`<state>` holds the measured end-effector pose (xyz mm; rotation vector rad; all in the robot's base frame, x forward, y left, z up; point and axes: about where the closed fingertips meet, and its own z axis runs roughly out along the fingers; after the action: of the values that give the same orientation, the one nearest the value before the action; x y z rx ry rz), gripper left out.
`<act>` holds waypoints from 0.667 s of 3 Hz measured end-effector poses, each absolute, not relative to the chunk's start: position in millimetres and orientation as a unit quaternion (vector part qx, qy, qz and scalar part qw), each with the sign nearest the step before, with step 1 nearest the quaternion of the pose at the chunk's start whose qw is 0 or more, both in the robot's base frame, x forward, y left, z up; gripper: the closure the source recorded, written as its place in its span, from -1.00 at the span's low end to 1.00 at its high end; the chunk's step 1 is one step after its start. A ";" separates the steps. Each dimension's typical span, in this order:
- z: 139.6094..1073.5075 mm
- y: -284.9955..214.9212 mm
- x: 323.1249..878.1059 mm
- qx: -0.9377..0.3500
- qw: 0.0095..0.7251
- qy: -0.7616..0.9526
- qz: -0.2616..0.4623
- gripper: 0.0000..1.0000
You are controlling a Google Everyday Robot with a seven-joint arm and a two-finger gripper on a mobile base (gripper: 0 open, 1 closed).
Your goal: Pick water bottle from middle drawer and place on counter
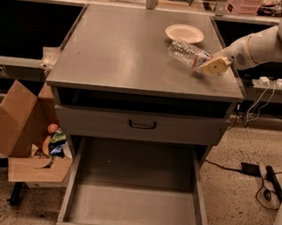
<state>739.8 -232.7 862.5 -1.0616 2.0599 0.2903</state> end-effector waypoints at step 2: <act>862.5 -232.6 739.8 -0.418 0.392 0.811 0.114 -0.88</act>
Offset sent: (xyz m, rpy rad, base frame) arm 0.0000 0.0000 0.0000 0.0000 0.0000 0.0000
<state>739.8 -232.6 862.5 -1.0617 2.0599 0.2904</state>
